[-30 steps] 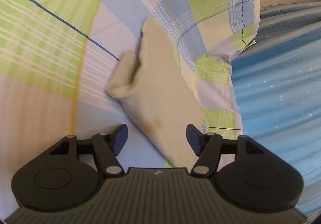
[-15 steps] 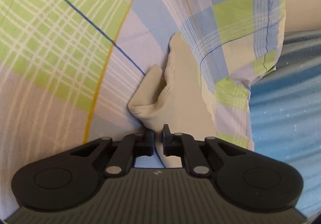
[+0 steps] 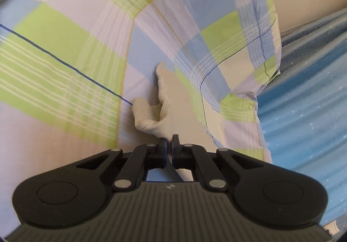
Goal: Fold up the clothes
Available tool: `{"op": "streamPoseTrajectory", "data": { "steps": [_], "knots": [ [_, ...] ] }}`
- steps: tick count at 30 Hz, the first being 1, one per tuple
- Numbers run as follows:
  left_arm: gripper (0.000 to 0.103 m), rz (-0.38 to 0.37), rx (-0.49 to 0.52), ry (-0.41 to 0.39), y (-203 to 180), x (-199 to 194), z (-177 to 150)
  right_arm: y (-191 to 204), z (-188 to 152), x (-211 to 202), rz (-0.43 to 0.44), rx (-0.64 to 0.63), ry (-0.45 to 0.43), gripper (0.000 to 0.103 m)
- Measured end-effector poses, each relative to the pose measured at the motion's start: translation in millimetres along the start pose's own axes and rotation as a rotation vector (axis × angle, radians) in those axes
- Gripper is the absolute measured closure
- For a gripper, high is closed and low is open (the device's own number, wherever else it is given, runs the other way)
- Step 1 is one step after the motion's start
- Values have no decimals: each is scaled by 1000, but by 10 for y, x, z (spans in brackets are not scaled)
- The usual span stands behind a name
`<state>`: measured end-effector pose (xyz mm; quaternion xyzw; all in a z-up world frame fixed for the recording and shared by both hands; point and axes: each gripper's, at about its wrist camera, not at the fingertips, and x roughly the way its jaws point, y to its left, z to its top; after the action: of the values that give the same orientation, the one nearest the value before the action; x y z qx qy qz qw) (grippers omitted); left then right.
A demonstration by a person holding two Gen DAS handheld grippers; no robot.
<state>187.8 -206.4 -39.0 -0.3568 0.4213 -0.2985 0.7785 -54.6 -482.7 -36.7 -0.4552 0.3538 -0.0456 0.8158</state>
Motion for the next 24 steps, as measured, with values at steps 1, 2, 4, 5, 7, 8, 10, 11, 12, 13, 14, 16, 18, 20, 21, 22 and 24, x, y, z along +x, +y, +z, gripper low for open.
{"op": "streamPoseTrajectory", "data": {
  "steps": [1, 2, 4, 5, 7, 8, 10, 11, 12, 13, 14, 16, 18, 20, 21, 22, 24],
  "knots": [
    [102, 5, -1, -4, 52, -142, -7, 47, 35, -98, 15, -4, -13, 103],
    [102, 15, 0, -7, 119, -284, -52, 99, 68, -195, 30, -10, -25, 103],
    [102, 34, 2, -6, 252, -492, -128, 211, 109, -352, 70, -16, -41, 103],
    [102, 44, 1, -7, 315, -575, -173, 276, 127, -418, 91, -16, -47, 103],
    [102, 64, -2, -13, 428, -686, -256, 396, 156, -542, 133, -16, -56, 103],
    [102, 74, -4, -15, 487, -721, -295, 449, 155, -572, 149, -16, -58, 103],
    [102, 88, -7, -14, 567, -731, -343, 528, 165, -568, 182, -19, -56, 102],
    [102, 90, -11, -11, 597, -717, -366, 541, 165, -544, 206, -20, -48, 100],
    [102, 93, -12, -7, 618, -712, -379, 545, 164, -529, 227, -23, -41, 98],
    [101, 98, -12, -4, 622, -707, -387, 526, 162, -522, 243, -24, -39, 95],
    [100, 105, -18, -4, 623, -708, -400, 477, 163, -535, 266, -7, -35, 90],
    [83, 96, -37, -8, 636, -726, -418, 335, 157, -582, 318, 47, -28, 80],
    [68, 91, -54, -16, 638, -738, -459, 124, 122, -637, 341, 120, -35, 75],
    [68, 84, -59, -7, 645, -709, -515, -150, 59, -632, 374, 221, -34, 75],
    [68, 85, -57, -8, 639, -691, -546, -285, 26, -615, 379, 264, -41, 75],
    [68, 85, -54, -12, 628, -671, -576, -413, -3, -579, 379, 296, -45, 75],
    [68, 84, -50, -17, 603, -635, -611, -658, -23, -440, 398, 327, -36, 71]
  ]
}}
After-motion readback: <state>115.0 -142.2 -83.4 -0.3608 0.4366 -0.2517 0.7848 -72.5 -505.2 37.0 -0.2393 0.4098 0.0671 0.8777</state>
